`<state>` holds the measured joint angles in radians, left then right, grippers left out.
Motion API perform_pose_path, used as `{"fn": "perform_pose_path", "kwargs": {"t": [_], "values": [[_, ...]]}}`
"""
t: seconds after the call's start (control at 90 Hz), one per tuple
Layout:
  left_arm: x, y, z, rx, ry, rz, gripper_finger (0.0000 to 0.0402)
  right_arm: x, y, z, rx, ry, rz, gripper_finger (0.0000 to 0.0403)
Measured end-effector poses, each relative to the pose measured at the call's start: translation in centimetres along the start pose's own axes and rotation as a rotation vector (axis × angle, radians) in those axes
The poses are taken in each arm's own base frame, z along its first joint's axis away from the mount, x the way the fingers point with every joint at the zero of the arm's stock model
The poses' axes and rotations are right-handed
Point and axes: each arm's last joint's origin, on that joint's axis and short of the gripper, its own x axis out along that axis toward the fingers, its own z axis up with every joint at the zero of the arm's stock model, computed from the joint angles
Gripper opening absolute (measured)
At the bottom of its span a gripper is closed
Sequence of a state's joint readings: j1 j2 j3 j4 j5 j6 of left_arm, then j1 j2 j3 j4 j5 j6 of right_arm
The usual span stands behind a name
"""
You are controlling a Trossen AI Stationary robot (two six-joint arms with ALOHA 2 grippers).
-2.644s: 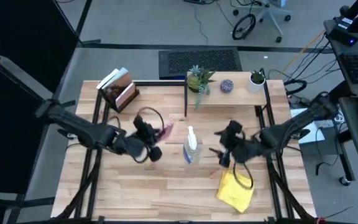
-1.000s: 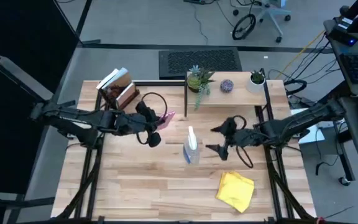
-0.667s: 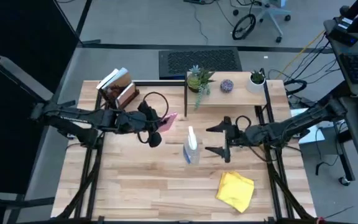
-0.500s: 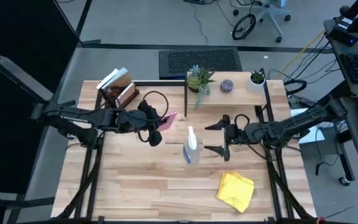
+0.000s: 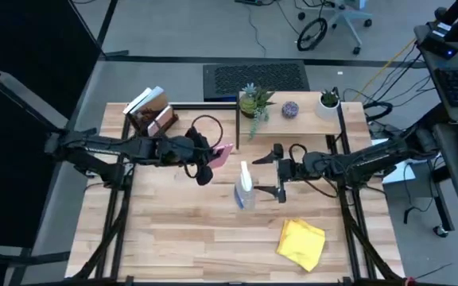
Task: Apply microfiber cloth
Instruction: Spray the back of the cellphone using the glass cleaner spray
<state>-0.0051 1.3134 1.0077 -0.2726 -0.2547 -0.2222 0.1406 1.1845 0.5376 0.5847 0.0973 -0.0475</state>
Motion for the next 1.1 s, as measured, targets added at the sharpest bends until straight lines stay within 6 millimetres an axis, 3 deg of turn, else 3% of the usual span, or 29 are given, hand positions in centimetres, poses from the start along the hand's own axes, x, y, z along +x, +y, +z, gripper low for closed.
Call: {"fn": "perform_pose_path", "kwargs": {"t": [0.3,0.711,1.1], "values": [[2.1,-0.5,-0.4,0.014,0.009,-0.015,0.0022,1.1,-0.2,-0.7,0.006,-0.029,-0.016,0.0366],[2.1,-0.6,-0.2,0.049,-0.020,-0.023,0.0022,4.6,-0.3,-0.3,-0.040,-0.005,0.019,0.0366],[1.5,-0.9,1.7,0.103,-0.111,-0.051,0.0022,4.7,-0.2,-0.3,-0.035,0.017,0.025,0.0366]]}}
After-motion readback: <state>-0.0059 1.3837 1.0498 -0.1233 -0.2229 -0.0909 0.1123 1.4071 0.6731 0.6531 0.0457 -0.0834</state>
